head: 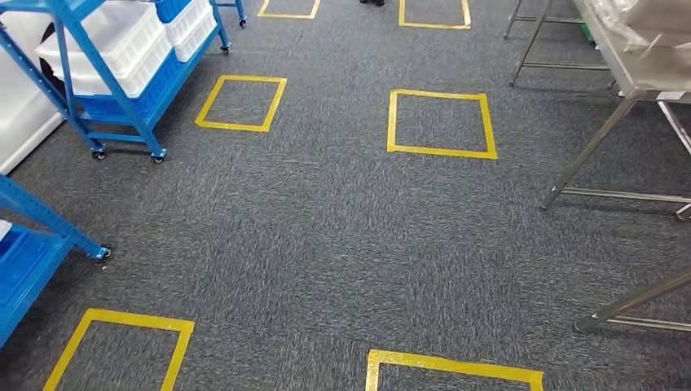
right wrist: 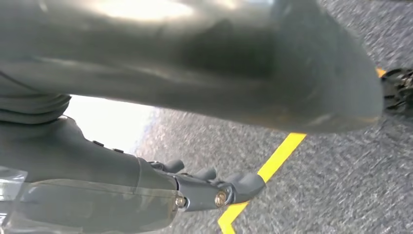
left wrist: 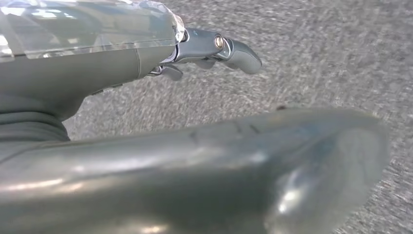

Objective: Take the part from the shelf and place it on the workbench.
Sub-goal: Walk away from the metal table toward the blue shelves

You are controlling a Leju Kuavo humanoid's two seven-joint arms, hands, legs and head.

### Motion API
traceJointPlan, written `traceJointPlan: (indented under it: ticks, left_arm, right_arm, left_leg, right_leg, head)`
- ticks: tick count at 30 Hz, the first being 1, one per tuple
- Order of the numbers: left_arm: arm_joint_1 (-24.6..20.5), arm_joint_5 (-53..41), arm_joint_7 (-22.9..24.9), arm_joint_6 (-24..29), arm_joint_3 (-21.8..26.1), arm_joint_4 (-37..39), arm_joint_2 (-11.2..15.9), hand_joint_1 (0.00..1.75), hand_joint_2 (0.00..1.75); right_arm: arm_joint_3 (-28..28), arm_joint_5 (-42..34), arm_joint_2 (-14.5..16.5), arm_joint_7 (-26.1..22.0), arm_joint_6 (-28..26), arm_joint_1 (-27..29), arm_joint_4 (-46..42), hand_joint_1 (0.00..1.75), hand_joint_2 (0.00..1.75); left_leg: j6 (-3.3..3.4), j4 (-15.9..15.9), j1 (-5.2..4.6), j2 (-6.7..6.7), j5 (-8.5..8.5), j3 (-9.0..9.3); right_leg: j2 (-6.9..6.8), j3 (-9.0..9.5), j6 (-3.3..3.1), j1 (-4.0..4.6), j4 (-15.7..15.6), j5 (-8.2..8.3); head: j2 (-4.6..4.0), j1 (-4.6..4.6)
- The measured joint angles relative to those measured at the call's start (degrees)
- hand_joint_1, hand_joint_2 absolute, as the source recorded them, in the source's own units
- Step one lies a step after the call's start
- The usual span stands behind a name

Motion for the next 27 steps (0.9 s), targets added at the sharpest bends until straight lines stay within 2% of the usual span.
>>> traceJointPlan:
  ticks: [1, 2, 3, 4, 5, 7, 8, 9, 10, 12, 14, 16, 17, 18, 19, 20, 21, 23, 24, 25, 27]
  left_arm:
    - [-0.09, -0.10, 0.04, -0.02, -0.05, 0.00, 0.00, 0.00, 0.00]
    - [-0.14, -0.22, 0.09, -0.05, -0.11, 0.00, -0.01, 0.00, 0.00]
    - [-0.12, -0.33, 0.14, -0.09, -0.15, 0.00, -0.01, 0.00, 0.00]
    - [-0.07, -0.41, 0.19, -0.12, -0.17, 0.00, -0.02, 0.00, 0.00]
    - [0.00, -0.44, 0.23, -0.14, -0.18, 0.00, -0.02, 0.00, 0.00]
    - [0.01, -0.47, 0.27, -0.16, -0.19, 0.00, -0.02, 0.00, 0.00]
    - [-0.07, -0.50, 0.27, -0.19, -0.19, 0.00, -0.02, 0.00, 0.00]
    - [-0.16, -0.54, 0.27, -0.23, -0.20, 0.00, -0.02, 0.00, 0.00]
    - [-0.21, -0.57, 0.27, -0.28, -0.20, 0.00, -0.01, 0.00, 0.00]
    - [-0.09, -0.60, 0.27, -0.36, -0.21, 0.01, 0.00, 0.00, 0.00]
    - [0.01, -0.62, 0.23, -0.47, -0.21, 0.01, -0.03, 0.00, 0.00]
    - [-0.13, -0.69, 0.20, -0.63, -0.25, 0.00, -0.12, 0.00, 0.00]
    - [-0.20, -0.76, 0.19, -0.67, -0.28, 0.00, -0.15, 0.00, 0.00]
    - [-0.22, -0.83, 0.20, -0.69, -0.33, 0.00, -0.17, 0.00, 0.00]
    - [-0.19, -0.90, 0.23, -0.71, -0.40, 0.00, -0.17, 0.00, 0.00]
    - [-0.16, -0.94, 0.27, -0.73, -0.50, 0.00, -0.18, 0.00, 0.00]
    - [-0.15, -0.96, 0.32, -0.76, -0.61, 0.00, -0.20, 0.00, 0.00]
    - [-0.23, -0.97, 0.37, -0.80, -0.80, 0.00, -0.26, 0.00, 0.00]
    - [-0.28, -0.97, 0.38, -0.81, -0.90, 0.00, -0.28, 0.00, 0.00]
    - [-0.30, -0.98, 0.38, -0.82, -0.99, 0.00, -0.28, 0.00, 0.00]
    - [-0.20, -0.98, 0.39, -0.82, -1.15, 0.01, -0.28, 0.00, 0.00]
  right_arm:
    - [-0.01, 0.00, -0.01, 0.07, 0.01, 0.16, 0.00, 0.00, 0.00]
    - [-0.01, -0.01, -0.01, 0.13, 0.01, 0.29, 0.00, 0.00, 0.00]
    - [-0.01, -0.02, -0.01, 0.19, 0.01, 0.37, 0.00, 0.00, 0.00]
    - [-0.01, -0.03, 0.00, 0.21, 0.01, 0.40, 0.00, 0.00, 0.00]
    - [-0.01, -0.04, 0.00, 0.22, 0.01, 0.38, 0.00, 0.00, 0.00]
    - [-0.02, -0.04, 0.04, 0.22, 0.01, 0.32, 0.00, 0.00, 0.00]
    - [-0.03, -0.04, 0.05, 0.22, 0.01, 0.31, 0.00, 0.00, 0.00]
    - [-0.04, -0.04, 0.06, 0.22, -0.01, 0.28, 0.00, 0.00, 0.00]
    - [-0.06, -0.04, 0.06, 0.22, -0.02, 0.20, 0.00, 0.00, 0.00]
    - [-0.08, -0.04, 0.05, 0.23, -0.05, -0.14, -0.02, 0.00, 0.00]
    - [-0.11, -0.08, 0.04, 0.27, -0.15, -0.23, -0.05, 0.00, 0.00]
    - [-0.24, -0.14, 0.05, 0.31, -0.26, 0.02, -0.05, 0.00, 0.00]
    - [-0.32, -0.19, 0.07, 0.31, -0.28, 0.14, -0.04, 0.00, 0.00]
    - [-0.40, -0.22, 0.08, 0.31, -0.28, 0.22, -0.04, 0.00, 0.00]
    - [-0.46, -0.25, 0.08, 0.33, -0.28, 0.28, -0.04, 0.00, 0.00]
    - [-0.51, -0.27, 0.07, 0.35, -0.28, 0.34, -0.04, 0.00, 0.00]
    - [-0.54, -0.28, 0.05, 0.38, -0.28, 0.38, -0.04, 0.00, 0.00]
    - [-0.62, -0.28, 0.02, 0.45, -0.28, 0.55, -0.02, 0.00, 0.00]
    - [-0.71, -0.28, 0.02, 0.50, -0.28, 0.53, -0.01, 0.00, 0.00]
    - [-0.80, -0.28, 0.03, 0.54, -0.28, 0.47, -0.01, 0.00, 0.00]
    - [-0.94, -0.28, 0.07, 0.59, -0.28, 0.17, -0.01, 0.00, 0.00]
  left_leg:
    - [-0.19, 3.78, 0.01, 1.36, -2.05, -1.75]
    - [-0.36, 7.56, 0.12, 2.01, -3.71, -3.48]
    - [-0.50, 10.11, 0.24, 2.32, -4.50, -4.59]
    - [-0.59, 10.62, 0.33, 2.54, -4.23, -4.68]
    - [-0.62, 8.73, 0.39, 2.82, -2.94, -3.57]
    - [-0.33, 0.63, 0.32, 4.54, 0.45, 0.90]
    - [-0.01, -2.78, 0.18, 5.39, 1.57, 2.66]
    - [0.34, -4.84, 0.02, 5.98, 2.07, 3.67]
    - [0.69, -5.44, -0.18, 6.05, 2.05, 3.85]
    - [1.32, -5.73, -0.16, 5.01, 2.37, 3.85]
    - [2.00, -6.36, 0.13, 3.94, 2.89, 4.14]
    - [2.45, -6.65, 0.24, 2.85, 3.24, 4.12]
    - [2.56, -6.62, 0.19, 2.26, 3.30, 4.00]
    - [2.58, -6.58, 0.15, 1.56, 3.33, 3.93]
    - [2.57, -6.50, 0.13, 0.81, 3.32, 3.92]
    - [2.51, -6.38, 0.15, 0.01, 3.29, 3.96]
    - [2.39, -6.22, 0.18, -0.83, 3.22, 4.00]
    - [1.94, -5.75, 0.17, -2.26, 2.99, 3.85]
    - [1.62, -5.55, 0.12, -2.82, 2.92, 3.64]
    - [1.29, -5.46, 0.08, -3.33, 2.89, 3.43]
    - [0.51, -5.55, 0.16, -4.34, 3.00, 3.12]
  right_leg:
    - [-0.82, -0.02, -0.20, 0.15, 0.00, -0.06]
    - [-1.72, -0.04, -0.34, 0.31, 0.01, -0.13]
    - [-2.57, -0.05, -0.39, 0.43, 0.03, -0.19]
    - [-3.38, -0.05, -0.40, 0.51, 0.04, -0.25]
    - [-4.10, 0.01, -0.35, 0.54, 0.05, -0.32]
    - [-5.36, 0.31, -0.08, 0.64, 0.06, -0.53]
    - [-5.92, 0.52, 0.16, 0.73, 0.09, -0.66]
    - [-6.38, 0.69, 0.46, 0.80, 0.10, -0.76]
    - [-6.80, 0.82, 0.77, 0.83, 0.08, -0.81]
    - [-7.20, 1.07, 1.45, 0.70, 0.08, -0.95]
    - [-4.81, 0.44, 2.01, 0.50, 2.04, -2.59]
    - [-1.61, -2.50, 2.26, 0.31, 8.38, -6.30]
    - [-1.00, -4.48, 2.29, 0.28, 12.32, -8.03]
    - [-0.79, -6.08, 2.31, 0.27, 15.34, -8.88]
    - [-0.72, -6.84, 2.32, 0.25, 16.50, -8.54]
    - [-0.62, -6.49, 2.29, 0.20, 15.28, -6.99]
    - [-0.17, -5.18, 2.24, 0.11, 11.99, -4.63]
    - [2.41, -2.06, 2.10, -0.16, 4.36, -0.95]
    - [3.42, -1.16, 1.99, -0.21, 2.09, -0.18]
    - [4.04, -0.83, 1.85, -0.17, 1.19, -0.13]
    - [2.91, -0.71, 1.27, -0.06, 0.97, -0.05]
  head:
    - [0.00, -0.01]
    - [0.00, 0.00]
    - [0.00, 0.01]
    - [0.00, 0.01]
    - [0.00, 0.01]
    - [0.00, 0.01]
    - [0.00, 0.01]
    - [0.00, 0.01]
    - [0.00, 0.01]
    - [0.00, 0.01]
    - [0.00, 0.00]
    - [0.00, 0.00]
    - [0.00, 0.01]
    - [0.00, 0.01]
    - [0.00, 0.01]
    - [0.00, 0.01]
    - [0.00, 0.01]
    - [0.00, 0.01]
    - [0.00, 0.01]
    - [0.00, 0.01]
    - [0.00, 0.01]
